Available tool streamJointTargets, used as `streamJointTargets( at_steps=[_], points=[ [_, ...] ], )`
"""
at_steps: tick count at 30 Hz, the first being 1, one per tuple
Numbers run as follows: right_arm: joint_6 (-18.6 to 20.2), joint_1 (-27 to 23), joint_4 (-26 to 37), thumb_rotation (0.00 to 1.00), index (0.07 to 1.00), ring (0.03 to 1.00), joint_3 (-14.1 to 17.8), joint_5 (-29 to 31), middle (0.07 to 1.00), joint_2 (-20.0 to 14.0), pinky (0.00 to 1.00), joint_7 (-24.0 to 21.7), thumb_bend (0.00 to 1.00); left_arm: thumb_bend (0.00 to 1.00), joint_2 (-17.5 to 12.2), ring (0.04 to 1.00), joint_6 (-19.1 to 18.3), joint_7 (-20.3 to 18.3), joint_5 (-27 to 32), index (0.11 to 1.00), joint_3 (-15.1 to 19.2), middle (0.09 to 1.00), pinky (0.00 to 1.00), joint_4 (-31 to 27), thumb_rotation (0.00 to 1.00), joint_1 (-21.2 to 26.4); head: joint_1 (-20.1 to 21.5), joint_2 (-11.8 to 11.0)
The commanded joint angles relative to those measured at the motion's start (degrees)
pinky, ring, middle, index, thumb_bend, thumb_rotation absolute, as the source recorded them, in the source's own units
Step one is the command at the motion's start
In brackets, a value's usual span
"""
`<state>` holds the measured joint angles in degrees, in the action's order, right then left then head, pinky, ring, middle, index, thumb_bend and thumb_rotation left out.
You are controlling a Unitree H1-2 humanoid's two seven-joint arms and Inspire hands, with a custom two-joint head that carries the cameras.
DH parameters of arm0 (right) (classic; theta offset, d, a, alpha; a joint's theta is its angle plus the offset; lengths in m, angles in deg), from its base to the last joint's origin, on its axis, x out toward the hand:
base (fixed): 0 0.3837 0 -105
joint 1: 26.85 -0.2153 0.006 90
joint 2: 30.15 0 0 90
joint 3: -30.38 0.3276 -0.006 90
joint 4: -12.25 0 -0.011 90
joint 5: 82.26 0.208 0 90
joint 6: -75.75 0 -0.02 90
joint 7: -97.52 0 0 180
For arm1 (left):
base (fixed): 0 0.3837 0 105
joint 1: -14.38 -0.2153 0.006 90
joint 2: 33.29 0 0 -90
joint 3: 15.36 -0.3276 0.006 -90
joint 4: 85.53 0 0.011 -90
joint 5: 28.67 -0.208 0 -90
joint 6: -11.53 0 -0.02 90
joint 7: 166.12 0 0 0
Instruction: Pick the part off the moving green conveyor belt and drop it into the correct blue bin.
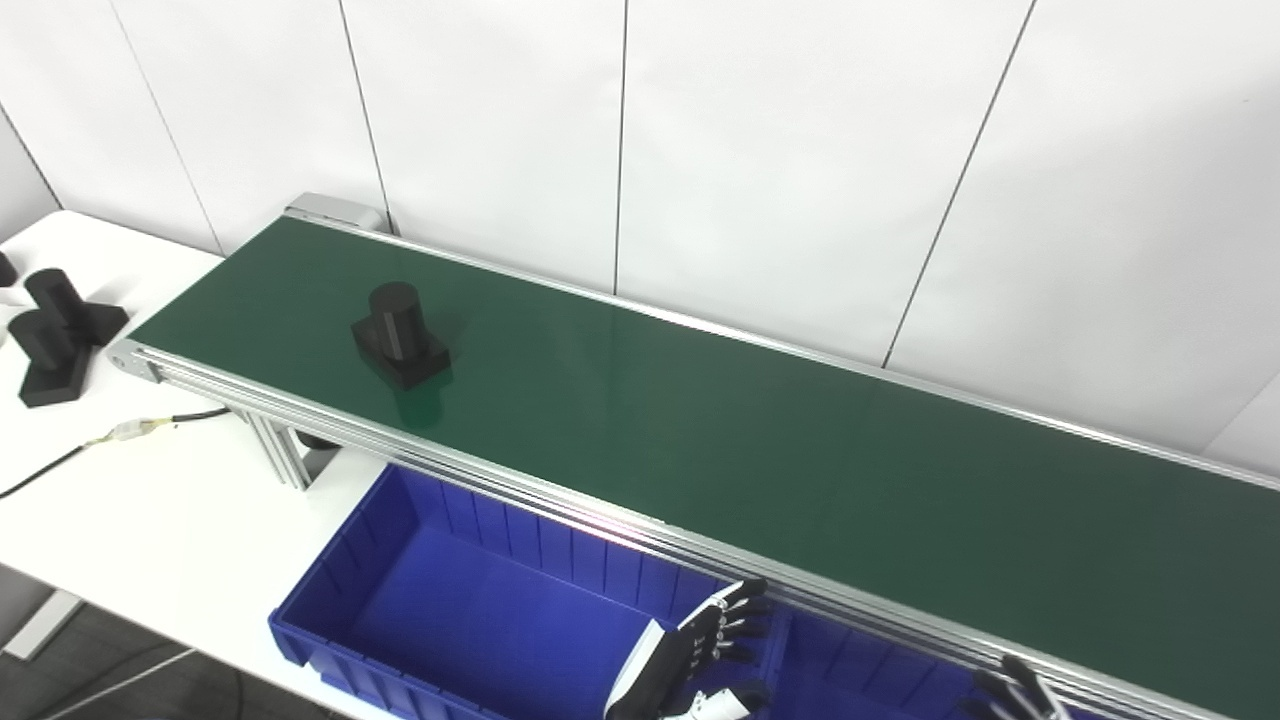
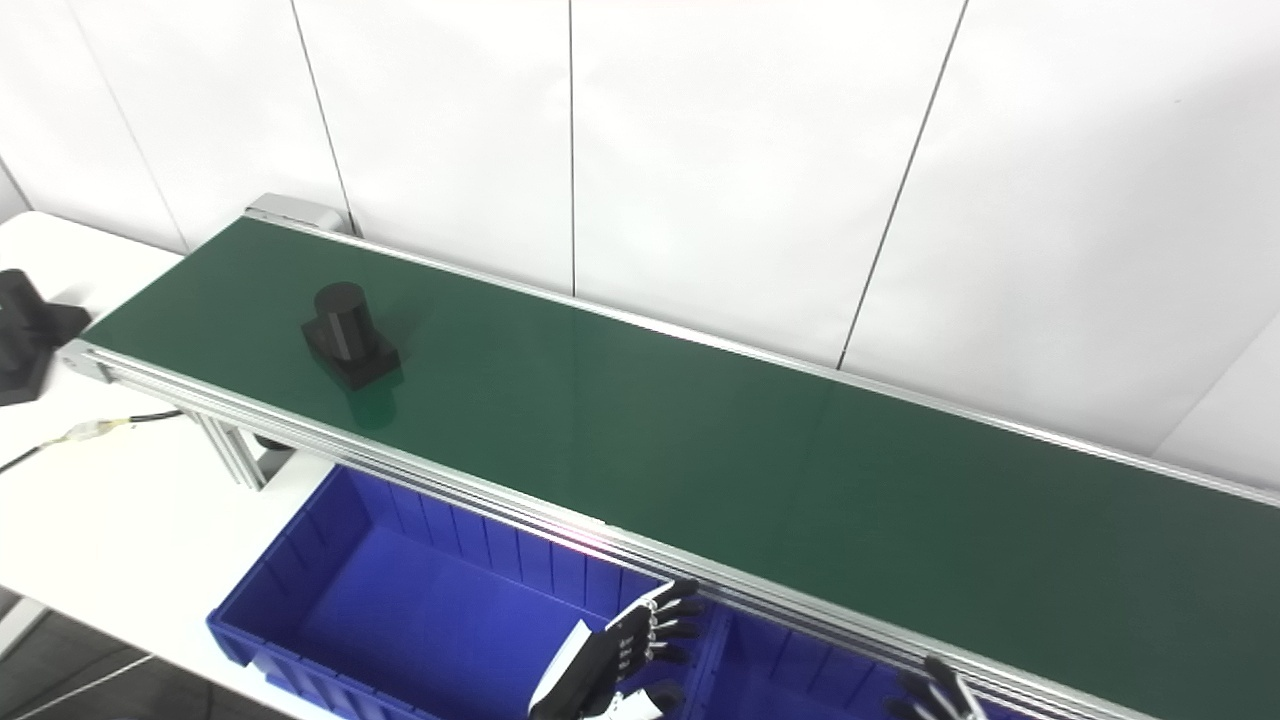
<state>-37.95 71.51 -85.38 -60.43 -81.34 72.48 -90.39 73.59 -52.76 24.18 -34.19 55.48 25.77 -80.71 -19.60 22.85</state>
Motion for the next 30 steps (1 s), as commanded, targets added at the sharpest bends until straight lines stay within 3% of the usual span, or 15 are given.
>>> streamJointTargets(
  at_steps=[1,4,8,16,27,30],
  points=[
    [-3.20,-0.29,4.85,0.70,0.843,0.709,-0.05,-1.29,0.772,0.12,0.62,1.27,0.59,0.92,-0.02,0.814,1.22,0.54,0.17,0.899,-0.23,0.858,0.74,-0.45,0.77,0.95,-0.03,0.09],
    [-3.05,-0.21,9.82,0.70,0.839,0.707,-0.15,-3.22,0.763,0.10,0.61,2.57,0.59,0.92,-0.03,0.817,1.22,0.27,0.54,0.900,-0.05,0.858,0.75,-0.21,0.77,1.05,0.78,-0.03],
    [-0.12,-0.83,15.79,0.66,0.839,0.711,-0.26,-3.18,0.766,-0.45,0.61,2.55,0.57,0.91,-0.01,0.818,1.22,0.23,0.78,0.901,-0.03,0.860,0.75,0.03,0.77,1.24,1.25,-0.11],
    [10.04,-4.65,27.17,0.65,0.858,0.744,-0.61,-4.15,0.799,-3.10,0.63,1.29,0.56,0.91,-0.17,0.824,1.22,0.51,0.61,0.907,-0.47,0.869,0.75,0.50,0.79,1.79,2.03,-0.06],
    [22.93,-13.41,30.80,0.68,0.881,0.767,-3.05,-10.03,0.829,-4.84,0.65,-0.93,0.59,0.91,-0.35,0.827,1.22,0.21,0.92,0.910,-0.72,0.871,0.74,0.86,0.80,2.29,3.75,0.32],
    [25.74,-17.31,29.97,0.57,0.887,0.786,-4.07,-11.29,0.842,-4.63,0.66,-1.49,0.52,0.91,-0.42,0.832,1.22,0.21,0.87,0.917,-0.82,0.875,0.75,0.81,0.81,2.30,4.03,0.40]
  ],
)
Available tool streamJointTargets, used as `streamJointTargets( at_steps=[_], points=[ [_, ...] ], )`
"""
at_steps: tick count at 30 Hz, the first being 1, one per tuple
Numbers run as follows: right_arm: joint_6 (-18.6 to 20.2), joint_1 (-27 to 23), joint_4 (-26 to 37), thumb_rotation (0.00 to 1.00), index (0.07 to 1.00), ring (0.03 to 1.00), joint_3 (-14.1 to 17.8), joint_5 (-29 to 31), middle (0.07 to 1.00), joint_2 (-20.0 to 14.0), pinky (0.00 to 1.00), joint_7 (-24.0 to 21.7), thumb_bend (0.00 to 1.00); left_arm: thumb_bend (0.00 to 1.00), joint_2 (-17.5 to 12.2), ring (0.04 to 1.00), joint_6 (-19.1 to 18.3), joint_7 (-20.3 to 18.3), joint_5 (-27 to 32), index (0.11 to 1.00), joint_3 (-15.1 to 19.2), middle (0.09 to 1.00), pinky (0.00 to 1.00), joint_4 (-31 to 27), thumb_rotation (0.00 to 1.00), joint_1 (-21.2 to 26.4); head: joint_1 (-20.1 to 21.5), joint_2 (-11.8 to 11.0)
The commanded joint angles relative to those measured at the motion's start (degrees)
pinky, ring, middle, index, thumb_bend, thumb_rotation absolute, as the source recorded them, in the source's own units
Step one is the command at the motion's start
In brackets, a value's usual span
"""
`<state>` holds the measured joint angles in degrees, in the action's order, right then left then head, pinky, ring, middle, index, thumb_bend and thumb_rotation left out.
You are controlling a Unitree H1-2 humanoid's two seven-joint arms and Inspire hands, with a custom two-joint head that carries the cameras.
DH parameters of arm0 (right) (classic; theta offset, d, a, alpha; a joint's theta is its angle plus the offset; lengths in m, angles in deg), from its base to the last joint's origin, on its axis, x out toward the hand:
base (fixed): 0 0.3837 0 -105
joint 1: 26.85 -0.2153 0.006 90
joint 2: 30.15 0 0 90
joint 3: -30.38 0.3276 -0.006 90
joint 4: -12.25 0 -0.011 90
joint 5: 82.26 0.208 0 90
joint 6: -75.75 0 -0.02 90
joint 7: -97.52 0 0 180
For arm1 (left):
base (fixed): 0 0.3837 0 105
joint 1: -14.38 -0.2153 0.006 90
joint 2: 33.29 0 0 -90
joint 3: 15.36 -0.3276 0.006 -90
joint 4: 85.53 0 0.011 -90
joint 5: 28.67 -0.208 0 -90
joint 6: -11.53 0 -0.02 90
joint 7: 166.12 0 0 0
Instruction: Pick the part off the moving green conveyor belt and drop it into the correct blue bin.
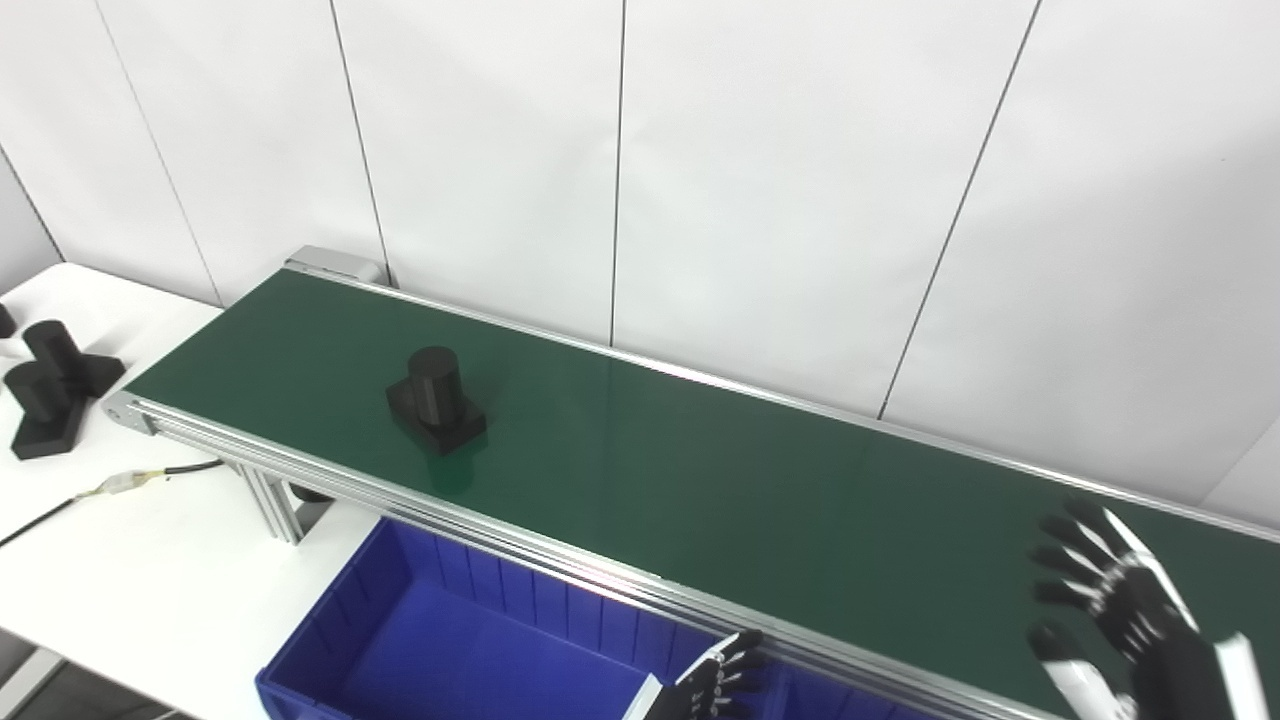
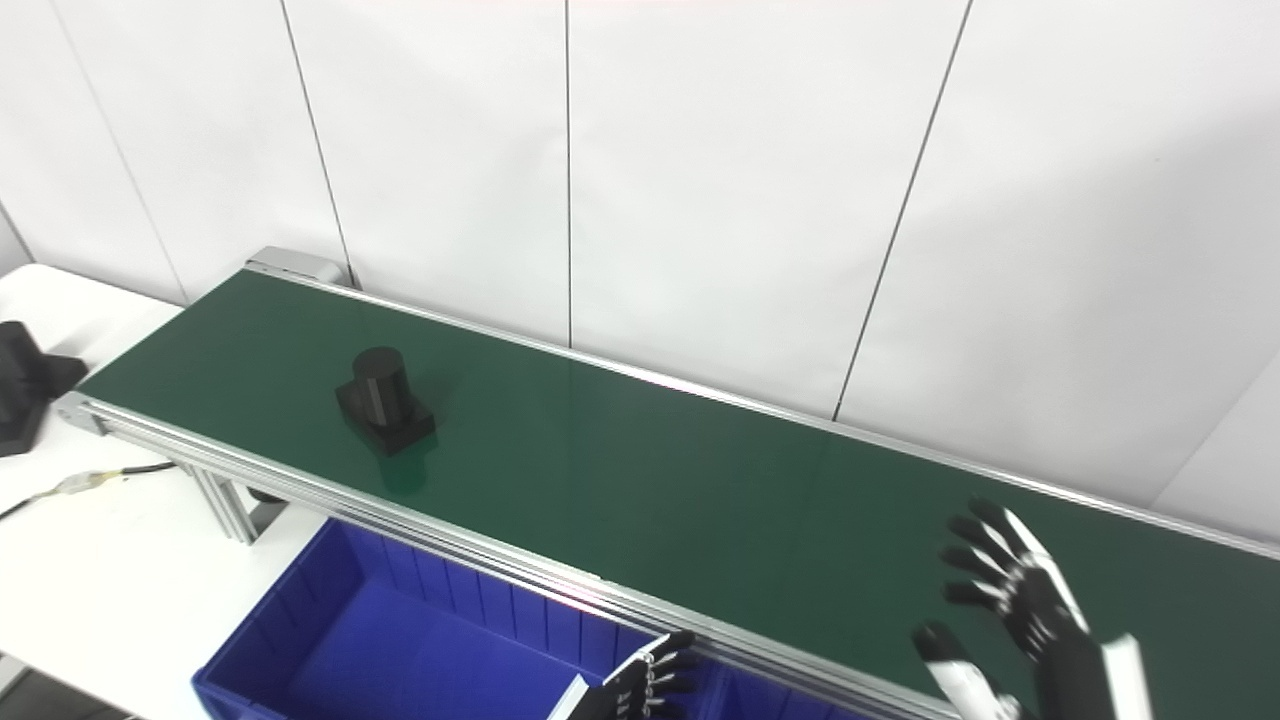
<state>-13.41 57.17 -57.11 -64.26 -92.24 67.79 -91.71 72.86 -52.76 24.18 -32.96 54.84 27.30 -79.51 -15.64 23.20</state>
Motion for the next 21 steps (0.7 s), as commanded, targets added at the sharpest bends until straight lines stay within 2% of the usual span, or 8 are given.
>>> streamJointTargets(
  at_steps=[1,5,6,9,13,17,21],
  points=[
    [1.76,-4.16,0.95,0.56,0.886,0.786,-0.46,-0.62,0.842,0.17,0.66,-0.20,0.52,0.91,0.33,0.832,1.22,0.19,-0.32,0.917,-0.16,0.875,0.75,-0.72,0.81,1.09,0.81,0.18],
    [3.98,-8.00,-2.30,0.51,0.898,0.798,-1.29,-0.25,0.854,0.77,0.68,-0.54,0.50,0.90,0.36,0.832,1.22,0.13,-0.18,0.919,-0.18,0.872,0.76,-0.72,0.81,1.07,1.53,0.28],
    [4.08,-8.67,-3.06,0.47,0.900,0.798,-1.54,-0.46,0.858,0.90,0.69,-0.43,0.48,0.89,0.35,0.831,1.22,0.20,-0.21,0.919,-0.23,0.870,0.76,-0.76,0.81,1.07,1.78,0.30],
    [3.82,-10.63,-5.73,0.43,0.901,0.801,-2.42,-1.31,0.862,1.58,0.69,0.23,0.47,0.89,0.35,0.832,1.22,0.34,-0.24,0.919,-0.25,0.873,0.76,-0.71,0.81,1.08,2.06,0.34],
    [3.64,-13.31,-9.47,0.36,0.900,0.819,-3.41,-2.48,0.862,3.24,0.72,1.10,0.50,0.89,0.32,0.833,1.22,0.38,-0.27,0.920,-0.30,0.878,0.76,-0.71,0.82,1.08,2.06,0.34],
    [3.45,-15.89,-13.12,0.37,0.893,0.830,-4.69,-3.92,0.866,4.10,0.75,1.30,0.53,0.89,0.39,0.833,1.22,0.30,-0.15,0.919,-0.29,0.876,0.76,-0.71,0.81,1.08,2.90,0.29],
    [3.30,-18.30,-17.04,0.42,0.892,0.831,-6.22,-5.88,0.867,4.29,0.73,1.42,0.56,0.90,0.48,0.837,1.22,0.22,-0.17,0.920,-0.32,0.878,0.76,-0.77,0.82,1.03,3.05,0.32]
  ],
)
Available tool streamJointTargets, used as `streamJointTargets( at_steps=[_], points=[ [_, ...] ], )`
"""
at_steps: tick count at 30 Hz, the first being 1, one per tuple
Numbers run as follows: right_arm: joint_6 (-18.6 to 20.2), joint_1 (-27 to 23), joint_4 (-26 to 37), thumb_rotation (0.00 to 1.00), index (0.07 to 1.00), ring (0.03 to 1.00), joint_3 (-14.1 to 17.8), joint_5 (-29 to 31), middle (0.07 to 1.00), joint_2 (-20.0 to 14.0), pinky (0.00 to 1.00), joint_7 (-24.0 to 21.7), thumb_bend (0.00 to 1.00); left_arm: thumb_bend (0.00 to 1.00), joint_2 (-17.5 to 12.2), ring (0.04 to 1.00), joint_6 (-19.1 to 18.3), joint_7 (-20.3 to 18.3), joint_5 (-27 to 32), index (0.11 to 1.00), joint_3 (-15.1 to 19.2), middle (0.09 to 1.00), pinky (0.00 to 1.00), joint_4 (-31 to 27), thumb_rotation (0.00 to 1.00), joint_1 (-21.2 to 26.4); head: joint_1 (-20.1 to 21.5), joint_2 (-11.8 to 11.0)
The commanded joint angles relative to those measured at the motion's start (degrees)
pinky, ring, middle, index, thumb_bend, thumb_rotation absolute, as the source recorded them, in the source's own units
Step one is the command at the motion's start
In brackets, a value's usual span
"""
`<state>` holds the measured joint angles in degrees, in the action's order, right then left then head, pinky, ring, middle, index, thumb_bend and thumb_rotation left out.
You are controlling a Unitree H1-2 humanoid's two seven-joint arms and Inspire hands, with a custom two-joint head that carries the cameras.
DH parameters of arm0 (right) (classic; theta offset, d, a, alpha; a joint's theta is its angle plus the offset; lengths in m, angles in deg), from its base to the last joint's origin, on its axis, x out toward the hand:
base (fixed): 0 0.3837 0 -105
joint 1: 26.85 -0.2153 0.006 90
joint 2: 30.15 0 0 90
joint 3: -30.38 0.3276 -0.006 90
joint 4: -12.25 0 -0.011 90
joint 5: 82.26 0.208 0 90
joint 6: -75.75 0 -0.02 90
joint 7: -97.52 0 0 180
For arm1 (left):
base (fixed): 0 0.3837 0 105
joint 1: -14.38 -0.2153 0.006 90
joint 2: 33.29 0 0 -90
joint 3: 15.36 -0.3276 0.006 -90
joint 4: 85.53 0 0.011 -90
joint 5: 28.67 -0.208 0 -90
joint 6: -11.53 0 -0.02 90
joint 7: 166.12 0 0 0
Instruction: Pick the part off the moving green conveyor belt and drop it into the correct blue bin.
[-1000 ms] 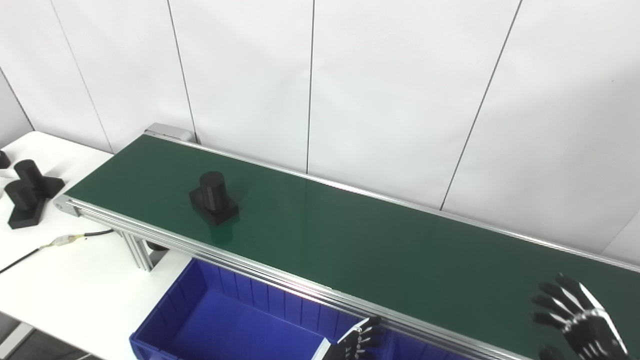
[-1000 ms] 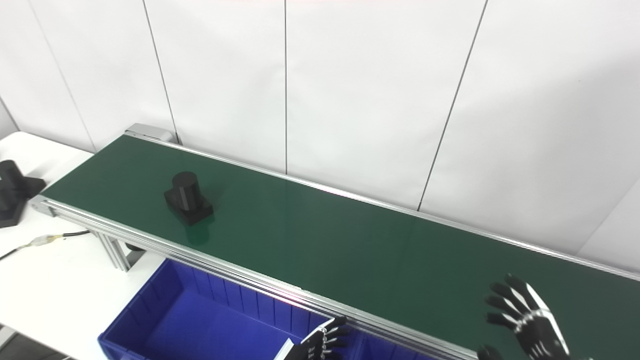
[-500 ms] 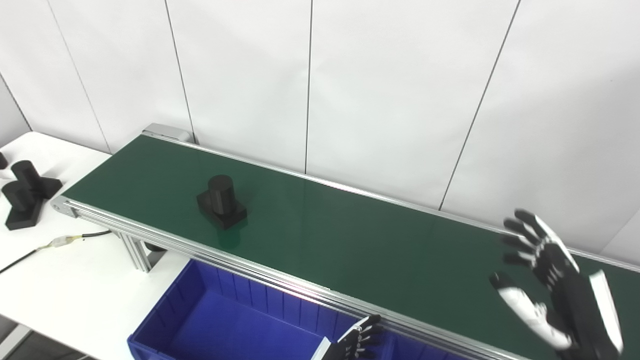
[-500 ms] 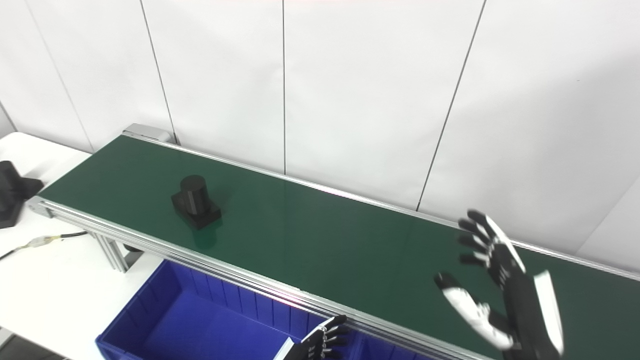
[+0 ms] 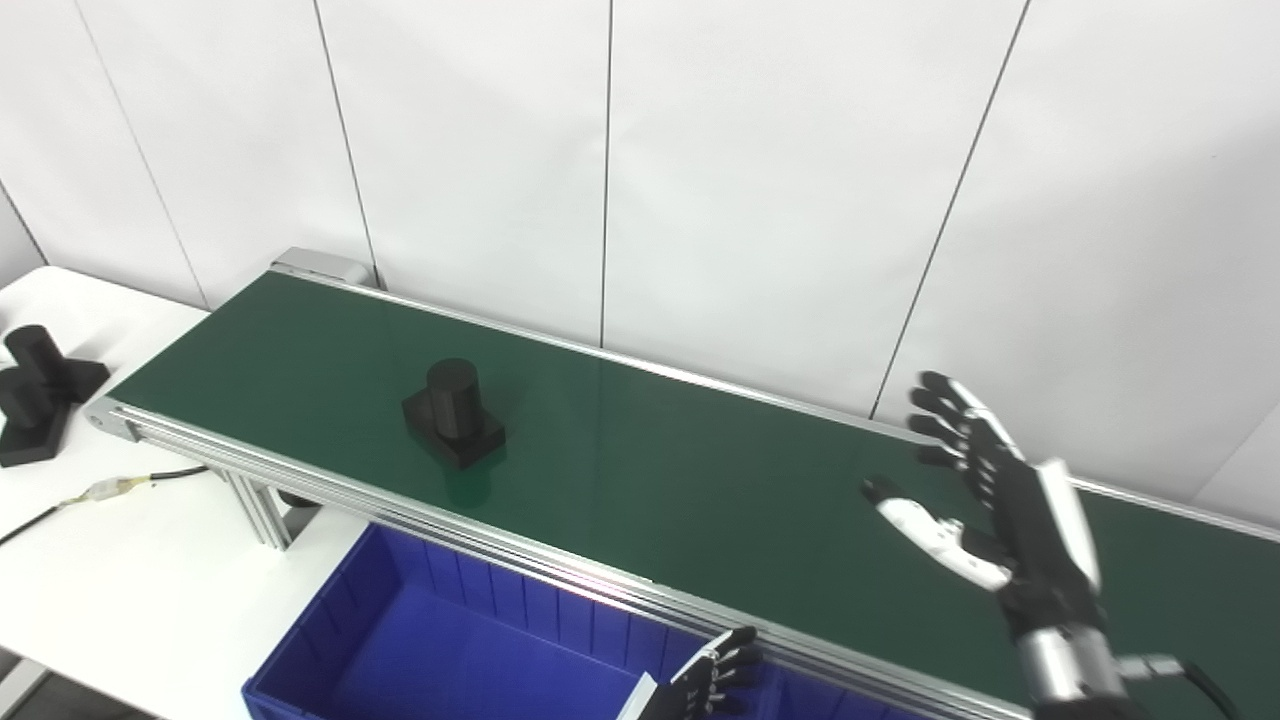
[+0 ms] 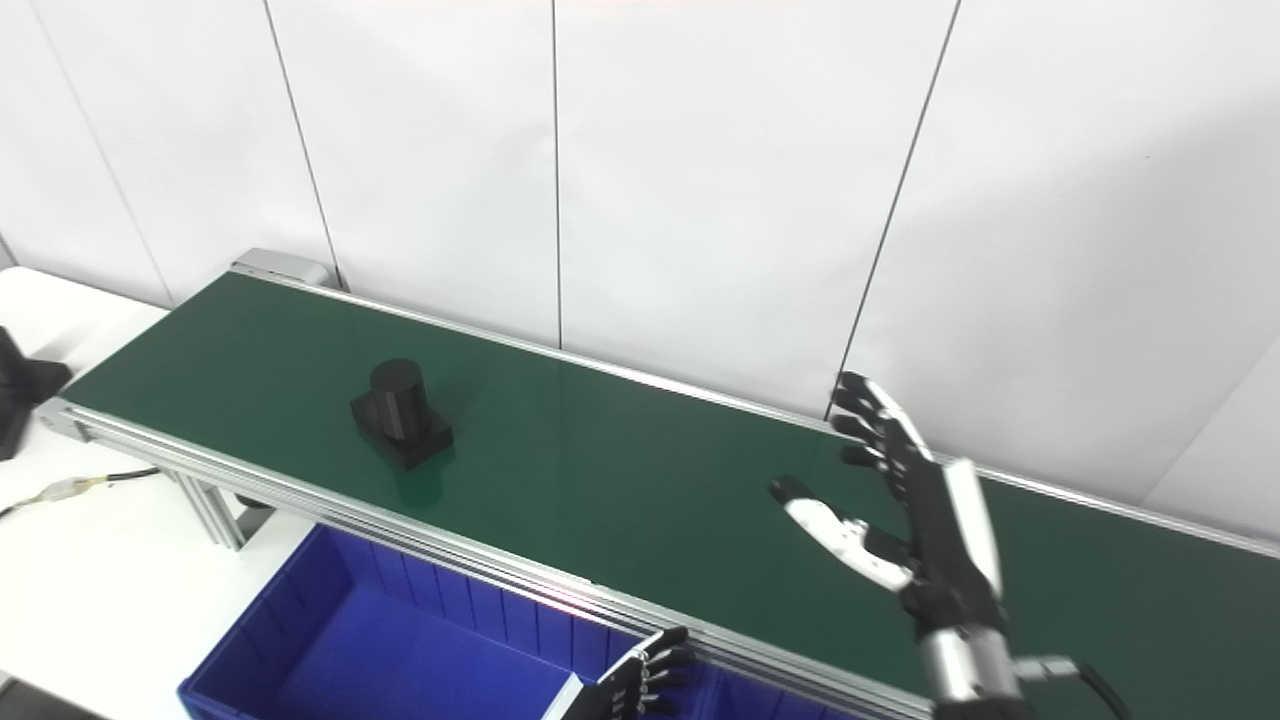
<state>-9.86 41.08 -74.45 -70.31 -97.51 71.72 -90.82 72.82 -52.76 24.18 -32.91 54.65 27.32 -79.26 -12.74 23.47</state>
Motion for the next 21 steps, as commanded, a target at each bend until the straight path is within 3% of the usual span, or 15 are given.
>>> streamJointTargets(
  at_steps=[1,9,14,21],
  points=[
    [-0.50,-2.79,-0.72,0.44,0.890,0.830,-0.51,-1.02,0.863,0.36,0.73,0.60,0.58,0.89,0.52,0.836,1.22,0.40,-0.39,0.920,-0.21,0.877,0.76,-0.78,0.82,0.81,0.18,0.07],
    [-2.79,-6.17,-8.64,0.48,0.897,0.838,-2.34,-2.90,0.867,1.92,0.73,1.89,0.59,0.89,0.61,0.840,1.22,0.21,-0.20,0.924,-0.36,0.878,0.77,-0.92,0.83,0.67,0.90,0.14],
    [-3.78,-6.92,-10.79,0.54,0.907,0.852,-2.98,-3.07,0.872,2.65,0.76,2.50,0.61,0.89,0.53,0.845,1.22,0.07,-0.09,0.927,-0.26,0.881,0.77,-1.21,0.83,0.40,1.14,0.22],
    [-3.97,-7.28,-10.71,0.55,0.916,0.857,-3.37,-3.62,0.877,2.89,0.77,3.38,0.62,0.88,0.20,0.846,1.22,-0.17,0.07,0.927,-0.06,0.886,0.77,-1.76,0.83,-0.03,1.52,0.43]
  ],
)
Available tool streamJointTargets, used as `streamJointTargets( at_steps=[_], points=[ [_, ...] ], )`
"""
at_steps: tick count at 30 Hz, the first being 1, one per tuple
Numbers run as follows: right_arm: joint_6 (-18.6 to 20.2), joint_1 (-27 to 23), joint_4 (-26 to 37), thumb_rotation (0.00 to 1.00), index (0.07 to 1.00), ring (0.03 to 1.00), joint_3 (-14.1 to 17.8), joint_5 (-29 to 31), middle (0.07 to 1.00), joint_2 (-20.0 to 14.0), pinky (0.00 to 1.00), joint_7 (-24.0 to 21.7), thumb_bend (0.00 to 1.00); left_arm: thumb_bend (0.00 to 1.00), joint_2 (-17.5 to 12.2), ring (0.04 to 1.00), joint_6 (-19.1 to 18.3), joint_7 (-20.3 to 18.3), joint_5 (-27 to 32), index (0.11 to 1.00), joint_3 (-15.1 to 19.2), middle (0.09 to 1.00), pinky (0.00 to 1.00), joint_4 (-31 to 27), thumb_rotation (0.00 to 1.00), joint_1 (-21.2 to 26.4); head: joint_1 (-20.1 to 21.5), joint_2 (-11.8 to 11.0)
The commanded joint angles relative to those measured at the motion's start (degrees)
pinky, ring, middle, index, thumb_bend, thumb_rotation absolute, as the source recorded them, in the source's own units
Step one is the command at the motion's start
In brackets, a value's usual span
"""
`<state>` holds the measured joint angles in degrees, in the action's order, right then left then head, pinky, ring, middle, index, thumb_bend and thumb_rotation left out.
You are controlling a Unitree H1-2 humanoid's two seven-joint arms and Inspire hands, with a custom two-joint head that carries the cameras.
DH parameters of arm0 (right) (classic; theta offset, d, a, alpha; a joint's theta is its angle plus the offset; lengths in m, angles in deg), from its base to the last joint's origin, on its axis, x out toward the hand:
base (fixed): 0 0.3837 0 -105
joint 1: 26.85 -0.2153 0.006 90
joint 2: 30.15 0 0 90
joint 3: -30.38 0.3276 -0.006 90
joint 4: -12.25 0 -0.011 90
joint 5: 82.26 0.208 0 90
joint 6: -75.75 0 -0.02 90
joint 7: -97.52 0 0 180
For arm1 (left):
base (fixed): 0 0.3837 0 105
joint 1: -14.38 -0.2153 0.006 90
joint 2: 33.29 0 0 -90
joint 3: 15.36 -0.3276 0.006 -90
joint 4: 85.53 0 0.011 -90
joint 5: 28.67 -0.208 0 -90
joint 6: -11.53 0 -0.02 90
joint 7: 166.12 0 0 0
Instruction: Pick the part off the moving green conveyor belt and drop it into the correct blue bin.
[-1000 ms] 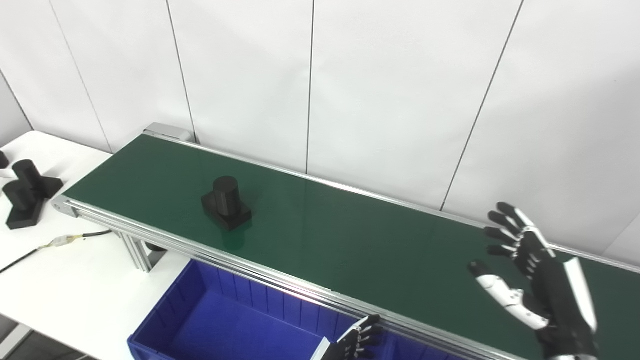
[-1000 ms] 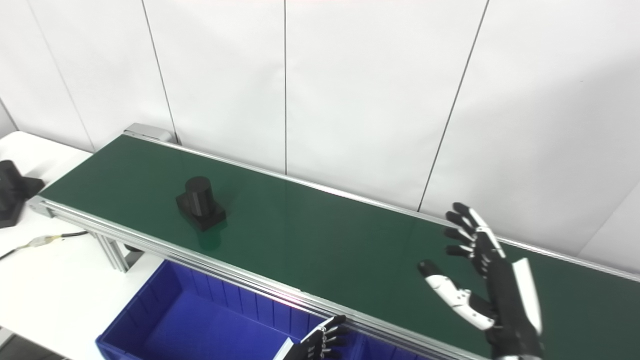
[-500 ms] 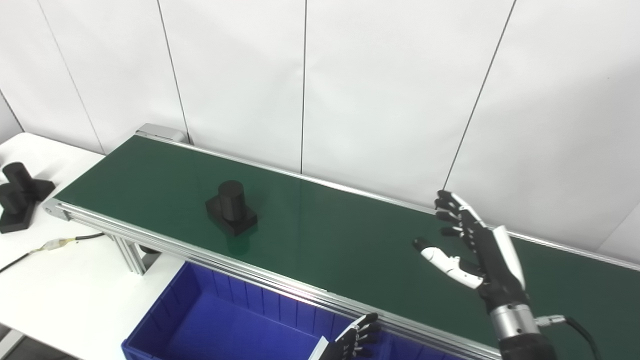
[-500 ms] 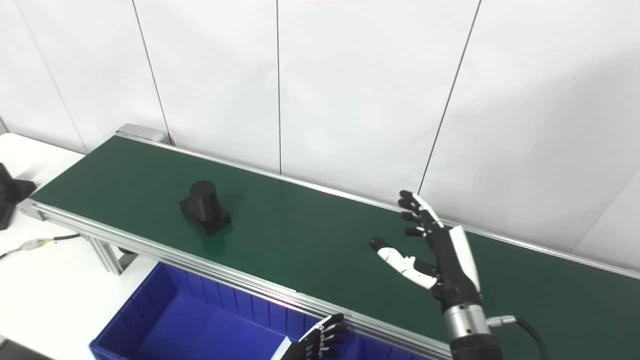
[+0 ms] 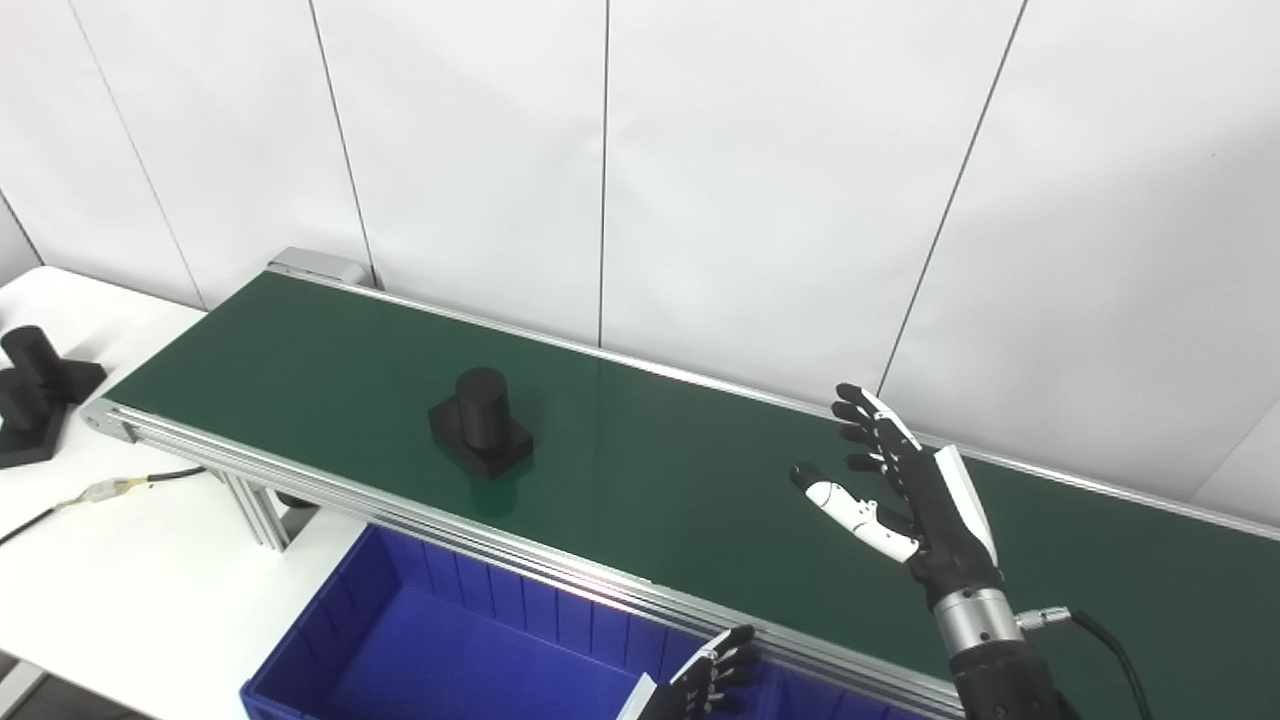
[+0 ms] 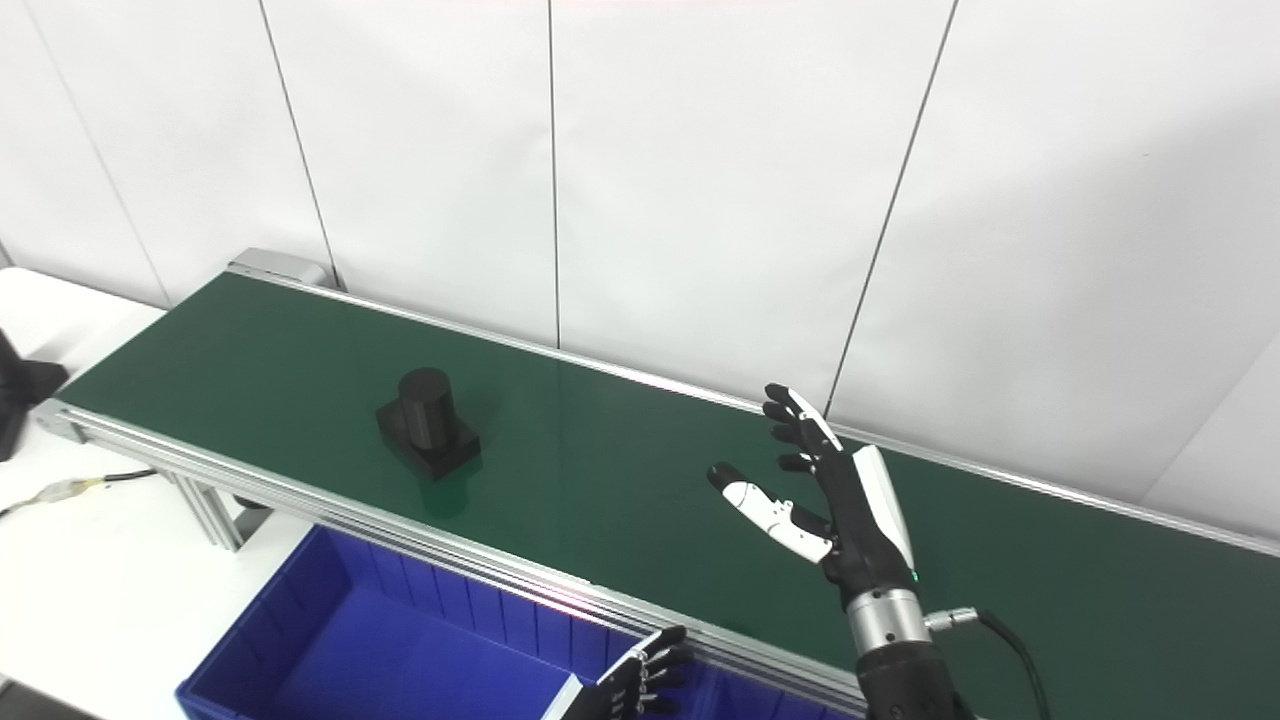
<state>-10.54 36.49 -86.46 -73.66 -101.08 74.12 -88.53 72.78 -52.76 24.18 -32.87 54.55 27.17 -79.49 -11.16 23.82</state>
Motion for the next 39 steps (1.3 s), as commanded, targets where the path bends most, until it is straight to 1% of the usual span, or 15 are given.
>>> streamJointTargets(
  at_steps=[1,10,13,15,18,23,28,35,39],
  points=[
    [-3.42,-2.84,1.18,0.55,0.916,0.856,-0.08,-0.18,0.877,0.35,0.77,1.09,0.62,0.88,0.26,0.846,1.22,-0.32,0.18,0.927,0.13,0.886,0.77,-1.63,0.83,0.14,-0.02,0.11],
    [-3.47,-3.30,1.62,0.54,0.906,0.851,-1.18,-1.75,0.868,-0.59,0.78,0.86,0.61,0.88,0.03,0.850,1.22,-0.84,0.42,0.931,0.39,0.887,0.79,-1.48,0.84,0.14,1.37,0.16],
    [-3.63,-3.47,1.00,0.50,0.904,0.847,-1.44,-1.91,0.868,-0.64,0.78,0.86,0.61,0.88,0.02,0.851,1.22,-0.54,0.19,0.932,0.32,0.887,0.79,-1.24,0.85,0.26,1.43,0.13],
    [-3.87,-3.66,0.49,0.49,0.906,0.849,-1.83,-2.22,0.869,-0.85,0.79,0.70,0.61,0.88,-0.02,0.853,1.22,-0.48,0.12,0.934,0.21,0.889,0.79,-1.12,0.85,0.33,1.43,0.13],
    [-3.42,-4.26,-0.83,0.49,0.911,0.861,-2.95,-3.30,0.872,-1.21,0.80,0.17,0.62,0.87,-0.05,0.854,1.22,-0.56,0.12,0.935,0.09,0.890,0.79,-0.89,0.85,0.47,1.97,-0.04],
    [-3.87,-5.51,-3.37,0.50,0.911,0.843,-5.25,-6.22,0.863,-1.74,0.77,0.74,0.63,0.86,-0.10,0.859,1.22,-0.67,0.20,0.940,0.06,0.893,0.79,-0.75,0.85,0.55,2.52,-0.11],
    [-4.24,-6.67,-5.54,0.53,0.911,0.844,-7.06,-8.11,0.859,-1.72,0.77,0.92,0.63,0.87,-0.15,0.863,1.22,-0.72,0.24,0.941,0.12,0.896,0.80,-0.92,0.86,0.40,3.07,-0.13],
    [-3.31,-8.42,-7.79,0.52,0.913,0.859,-7.51,-8.28,0.861,-0.69,0.79,0.75,0.63,0.88,-0.20,0.867,1.22,-0.32,-0.06,0.942,0.05,0.902,0.79,-0.91,0.87,0.39,2.96,0.03],
    [-3.68,-9.70,-9.29,0.51,0.916,0.873,-7.31,-8.01,0.870,-0.46,0.81,0.78,0.63,0.88,-0.10,0.866,1.22,-0.40,0.09,0.941,0.11,0.903,0.79,-0.76,0.86,0.44,2.56,-0.07]
  ],
)
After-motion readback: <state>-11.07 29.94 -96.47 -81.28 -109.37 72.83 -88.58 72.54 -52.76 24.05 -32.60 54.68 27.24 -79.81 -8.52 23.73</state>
